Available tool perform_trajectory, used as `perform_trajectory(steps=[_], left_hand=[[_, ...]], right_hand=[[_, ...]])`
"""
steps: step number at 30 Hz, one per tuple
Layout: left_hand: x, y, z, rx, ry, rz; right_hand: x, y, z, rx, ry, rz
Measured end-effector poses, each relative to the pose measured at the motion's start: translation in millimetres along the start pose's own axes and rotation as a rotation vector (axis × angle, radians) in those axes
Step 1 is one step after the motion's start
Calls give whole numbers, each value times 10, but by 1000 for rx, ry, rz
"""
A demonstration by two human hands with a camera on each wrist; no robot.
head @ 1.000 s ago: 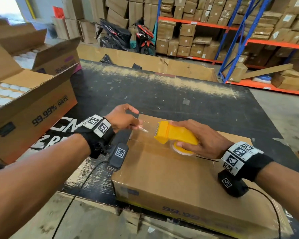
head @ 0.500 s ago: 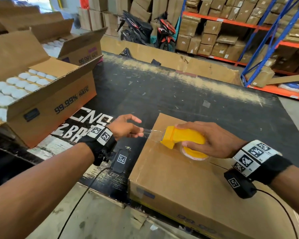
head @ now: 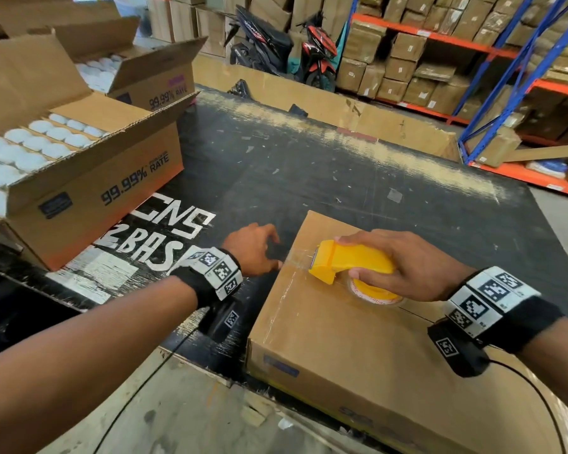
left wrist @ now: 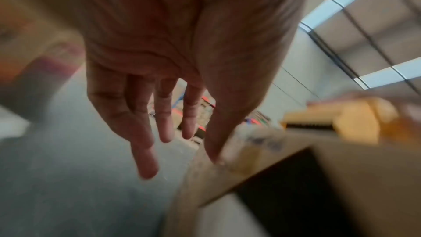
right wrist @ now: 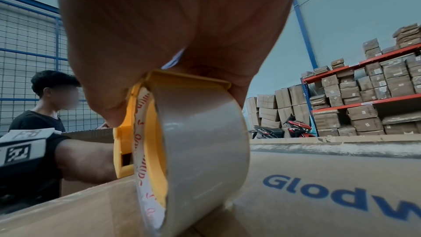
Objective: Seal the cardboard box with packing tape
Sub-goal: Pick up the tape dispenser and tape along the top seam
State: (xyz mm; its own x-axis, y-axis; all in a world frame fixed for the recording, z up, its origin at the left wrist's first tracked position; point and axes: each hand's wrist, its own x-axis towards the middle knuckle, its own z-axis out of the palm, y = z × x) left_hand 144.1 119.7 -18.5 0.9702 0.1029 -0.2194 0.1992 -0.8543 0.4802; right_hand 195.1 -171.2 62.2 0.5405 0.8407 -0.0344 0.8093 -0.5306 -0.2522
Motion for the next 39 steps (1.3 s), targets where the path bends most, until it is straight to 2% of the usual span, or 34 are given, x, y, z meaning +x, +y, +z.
perform_trajectory(steps=[1, 2, 4, 6, 7, 10, 17, 20, 26, 31, 33, 35, 37, 39], left_hand=[[-21, -30, -8, 93, 10, 38], [-51, -55, -21, 78, 16, 102], [-146, -86, -26, -27, 45, 319], [-303, -16, -21, 2, -33, 499], [-379, 46, 0, 61, -101, 522], [-502, 161, 104, 253, -260, 460], [-535, 252, 63, 364, -285, 409], [-527, 256, 54, 400, -282, 419], [-537, 262, 92, 415, -261, 400], [-613, 364, 23, 483, -299, 335], [-634, 481, -38, 539, -319, 278], [-651, 692, -67, 624, -280, 243], [-693, 1022, 12, 665, -225, 274], [-770, 1418, 207, 619, -236, 346]], right_hand=[[2, -4, 1, -4, 1, 2], [2, -5, 3, -7, 4, 0], [-9, -7, 7, -5, 7, -1], [-12, -16, 9, 4, 13, 4], [-7, -23, 5, 7, 15, 5], [10, -27, -7, -1, 14, 4], [-88, -18, -65, 70, 25, 1], [-482, 137, -175, 38, 21, 19], [-1741, 593, -478, 22, 6, 169], [-1998, 805, -371, 21, -28, 125], [-1966, 864, -338, 27, -4, 118], [-1948, 898, -319, 34, 11, 99], [-1965, 942, -297, 55, 31, 64], [-1989, 981, -282, 86, 55, 38]])
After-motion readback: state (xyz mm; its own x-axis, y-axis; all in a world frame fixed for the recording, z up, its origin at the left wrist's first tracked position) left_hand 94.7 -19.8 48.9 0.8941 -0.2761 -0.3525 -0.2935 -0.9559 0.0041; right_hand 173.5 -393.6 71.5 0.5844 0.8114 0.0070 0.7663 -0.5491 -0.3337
